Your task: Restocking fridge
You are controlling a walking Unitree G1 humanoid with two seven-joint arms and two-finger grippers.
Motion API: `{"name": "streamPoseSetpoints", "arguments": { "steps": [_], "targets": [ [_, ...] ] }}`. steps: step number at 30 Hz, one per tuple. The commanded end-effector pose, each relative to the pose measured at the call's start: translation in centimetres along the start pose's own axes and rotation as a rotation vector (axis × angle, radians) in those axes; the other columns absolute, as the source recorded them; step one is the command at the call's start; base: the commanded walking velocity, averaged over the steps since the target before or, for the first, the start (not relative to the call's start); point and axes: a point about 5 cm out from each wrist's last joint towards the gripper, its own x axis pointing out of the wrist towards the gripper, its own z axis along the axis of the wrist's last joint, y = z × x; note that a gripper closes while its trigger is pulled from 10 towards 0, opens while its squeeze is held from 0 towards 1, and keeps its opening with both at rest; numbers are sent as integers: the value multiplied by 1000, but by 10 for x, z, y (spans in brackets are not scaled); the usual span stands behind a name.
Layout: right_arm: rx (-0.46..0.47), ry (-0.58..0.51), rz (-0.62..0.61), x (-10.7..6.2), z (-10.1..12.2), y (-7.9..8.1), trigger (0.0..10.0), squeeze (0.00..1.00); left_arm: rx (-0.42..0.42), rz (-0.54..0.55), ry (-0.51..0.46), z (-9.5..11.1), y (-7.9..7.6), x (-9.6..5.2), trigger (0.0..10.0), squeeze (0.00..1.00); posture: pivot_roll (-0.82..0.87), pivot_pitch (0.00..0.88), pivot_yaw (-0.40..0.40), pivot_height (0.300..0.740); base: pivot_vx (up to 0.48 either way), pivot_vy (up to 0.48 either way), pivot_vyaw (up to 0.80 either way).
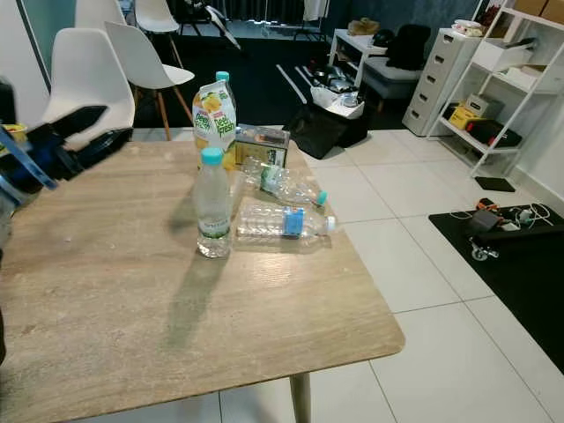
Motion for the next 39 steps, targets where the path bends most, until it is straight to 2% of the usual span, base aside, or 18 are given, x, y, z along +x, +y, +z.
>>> {"name": "streamPoseSetpoints", "arguments": {
  "steps": [1,3,6,9,14,15,22,26,32,39],
  "targets": [
    [-4,4,-10,-1,-3,-4,10000,0,-6,-32,6,-1,-3,8,10000,1000,-17,0,-65,740,0,0,0],
    [-4,4,-10,-1,-3,-4,10000,0,-6,-32,6,-1,-3,8,10000,1000,-17,0,-65,740,0,0,0],
    [1,27,-4,-2,-16,0,10000,0,-16,-71,1,-2,-8,16,10000,1000,-50,0,-50,740,0,0,0],
    [11,53,-1,-5,-34,3,10000,0,-27,-166,8,-1,-16,30,10000,1000,-74,0,-35,740,0,0,0],
    [27,62,-10,-8,-45,2,10000,0,-35,-261,17,0,-23,39,10000,1000,-91,0,-23,740,0,0,0],
    [32,62,-13,-8,-47,1,10000,0,-32,-270,15,1,-24,42,10000,0,-96,0,-18,740,0,0,0],
    [49,59,-15,-8,-49,3,10000,0,-26,-265,10,1,-27,50,10000,0,-111,0,-1,740,0,0,0],
    [63,52,-11,-8,-50,7,10000,0,-16,-211,25,-5,-28,56,10000,0,-121,0,6,740,0,0,0],
    [73,60,-12,-9,-55,7,10000,0,-9,-136,49,-10,-24,56,10000,0,-131,0,14,740,0,0,0],
    [87,61,-24,-11,-58,3,10000,0,-36,-109,66,-15,-24,57,10000,0,-151,0,18,740,0,0,0]
  ]
}}
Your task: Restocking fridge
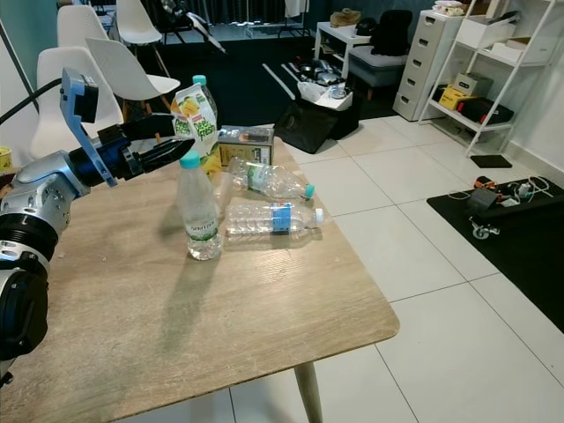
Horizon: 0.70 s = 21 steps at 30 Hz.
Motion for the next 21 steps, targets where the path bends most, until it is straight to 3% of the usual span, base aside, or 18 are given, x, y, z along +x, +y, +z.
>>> {"name": "streamPoseSetpoints", "arguments": {
  "steps": [1,6,21],
  "targets": [
    [13,-6,-12,-1,-2,-4,10000,0,-20,-6,0,-1,-3,8,10000,0,-158,0,18,740,0,0,0],
    [5,3,-16,-3,-10,-7,10000,0,-55,-16,17,-9,-6,12,10000,0,-186,8,13,740,0,0,0],
    [-13,50,-31,-13,-39,-22,10000,0,-54,21,46,-15,-6,12,10000,0,-225,45,-18,740,0,0,0]
  ]
}}
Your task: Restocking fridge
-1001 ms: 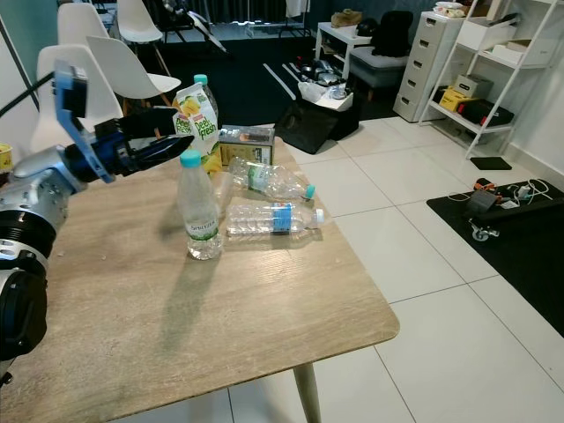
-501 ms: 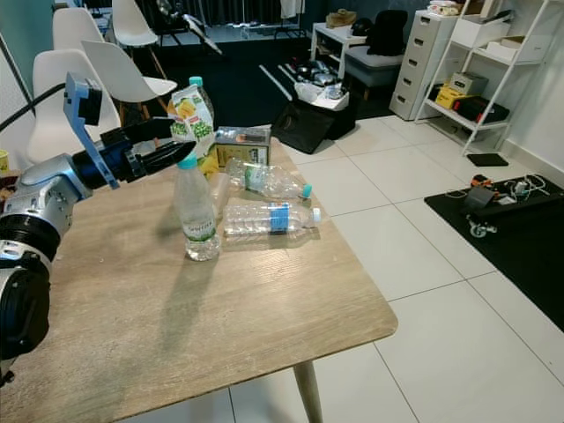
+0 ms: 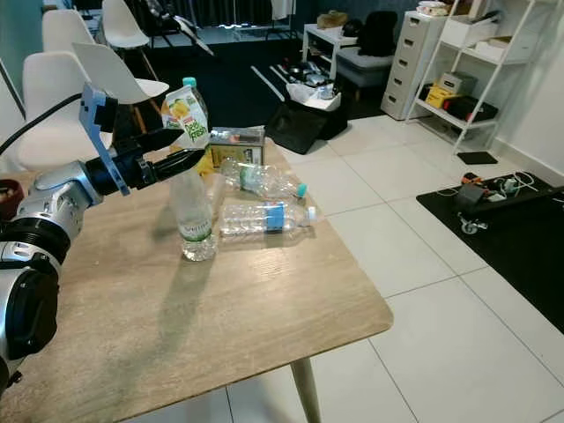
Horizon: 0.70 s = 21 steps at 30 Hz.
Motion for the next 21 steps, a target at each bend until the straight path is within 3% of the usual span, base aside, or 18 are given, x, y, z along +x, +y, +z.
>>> {"name": "streamPoseSetpoints", "arguments": {
  "steps": [1,13,21],
  "targets": [
    [-4,-14,-7,-1,2,-5,10000,0,3,-1,7,0,-1,4,10000,0,-226,48,-20,740,0,0,0],
    [-30,-78,-14,2,28,-13,10000,0,10,26,-25,8,3,-1,10000,0,-214,24,-23,740,0,0,0],
    [-20,-95,-12,4,37,-10,10000,0,10,26,32,-2,4,-9,10000,0,-208,0,-10,740,0,0,0]
  ]
}}
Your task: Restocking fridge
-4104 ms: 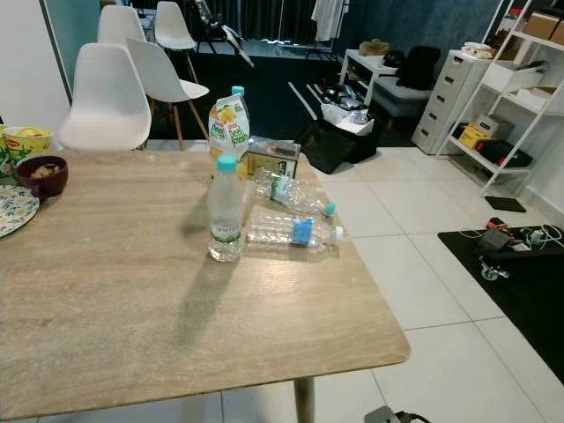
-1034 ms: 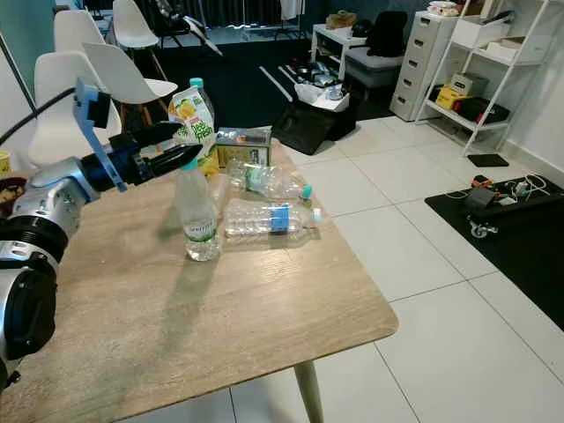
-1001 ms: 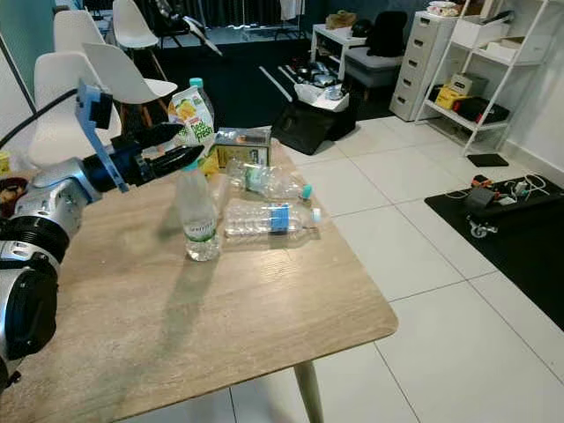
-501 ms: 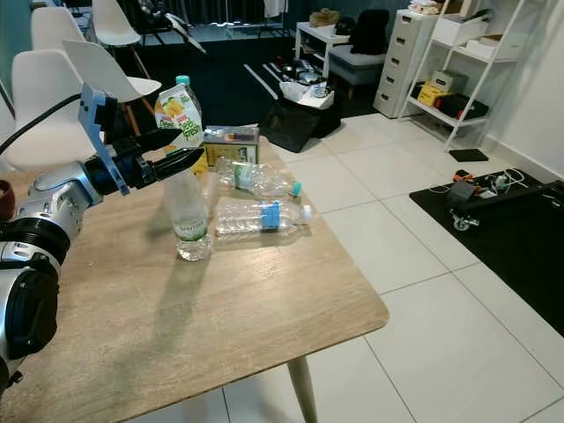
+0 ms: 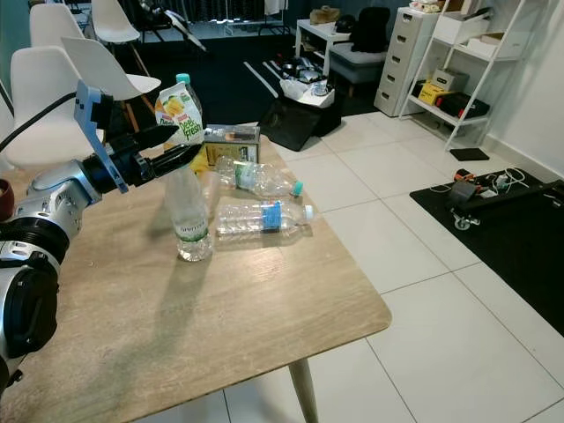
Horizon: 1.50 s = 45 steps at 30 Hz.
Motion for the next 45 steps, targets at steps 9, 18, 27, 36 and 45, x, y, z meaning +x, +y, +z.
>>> {"name": "streamPoseSetpoints", "arguments": {
  "steps": [9,18,27,36,45],
  "targets": [
    [5,52,14,-3,-18,6,10000,0,0,98,86,-20,3,-8,10000,0,-219,0,-16,740,0,0,0],
    [7,59,6,-5,-22,1,10000,0,-10,96,83,-24,1,-5,10000,0,-237,0,-19,740,0,0,0],
    [-6,45,-6,-6,-20,-7,10000,0,-23,82,95,-31,-4,-1,10000,0,-248,11,-28,740,0,0,0],
    [-15,46,-4,-7,-21,-8,10000,0,-31,65,111,-35,-5,-3,8196,0,-248,17,-32,740,0,0,0],
    [-18,46,-2,-7,-20,-7,10000,0,-41,72,117,-37,-5,-5,0,0,-251,17,-29,740,0,0,0]
  ]
}}
